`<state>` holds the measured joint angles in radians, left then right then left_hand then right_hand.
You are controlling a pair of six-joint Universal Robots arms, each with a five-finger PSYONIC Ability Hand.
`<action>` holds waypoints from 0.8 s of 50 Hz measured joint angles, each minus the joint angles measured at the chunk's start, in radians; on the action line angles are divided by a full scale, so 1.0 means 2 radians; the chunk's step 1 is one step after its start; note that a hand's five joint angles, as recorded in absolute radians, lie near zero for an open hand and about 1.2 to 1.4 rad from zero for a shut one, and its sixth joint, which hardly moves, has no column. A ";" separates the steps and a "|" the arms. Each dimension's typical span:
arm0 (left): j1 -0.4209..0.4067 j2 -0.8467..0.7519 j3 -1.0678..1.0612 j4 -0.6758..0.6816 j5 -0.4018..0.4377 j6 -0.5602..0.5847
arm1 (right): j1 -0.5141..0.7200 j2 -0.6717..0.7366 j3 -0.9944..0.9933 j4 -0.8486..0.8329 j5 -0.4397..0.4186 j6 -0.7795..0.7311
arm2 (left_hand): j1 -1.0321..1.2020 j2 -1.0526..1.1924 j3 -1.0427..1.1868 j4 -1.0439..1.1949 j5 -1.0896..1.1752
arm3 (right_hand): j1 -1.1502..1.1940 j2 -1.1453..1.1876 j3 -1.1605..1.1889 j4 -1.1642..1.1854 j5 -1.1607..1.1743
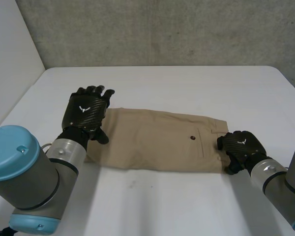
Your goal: Fold the shorts.
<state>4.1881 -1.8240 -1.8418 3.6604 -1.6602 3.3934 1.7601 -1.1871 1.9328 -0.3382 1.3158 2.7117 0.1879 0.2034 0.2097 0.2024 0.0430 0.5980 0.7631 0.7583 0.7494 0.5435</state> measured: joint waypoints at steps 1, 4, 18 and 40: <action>0.000 0.000 0.000 0.000 0.000 0.000 | 0.000 0.000 -0.001 0.001 -0.001 0.001 | 0.000 0.000 0.000 0.000 0.000 | 0.042 0.071 0.073 0.077 0.071; 0.000 0.000 0.000 0.000 0.000 0.000 | -0.001 -0.001 -0.002 0.002 -0.002 0.001 | 0.000 0.000 0.000 0.000 0.000 | 0.085 0.147 0.148 0.155 0.144; -0.002 0.003 0.000 -0.001 -0.002 0.000 | -0.078 -0.042 -0.023 0.045 0.021 -0.140 | 0.000 0.000 0.000 0.000 0.000 | 0.150 0.198 0.209 0.220 0.201; 0.000 0.006 0.000 -0.002 -0.003 0.001 | 0.220 0.016 -0.156 0.027 -0.009 -0.319 | 0.000 0.000 0.000 0.000 0.000 | 0.168 0.202 0.211 0.220 0.218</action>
<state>4.1876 -1.8121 -1.8425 3.6568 -1.6671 3.3956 2.1994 -1.1547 1.6200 -0.2849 1.2982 2.0741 0.1878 0.2034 0.2097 0.2024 0.0430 0.9332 1.1680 1.1795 1.1893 0.9790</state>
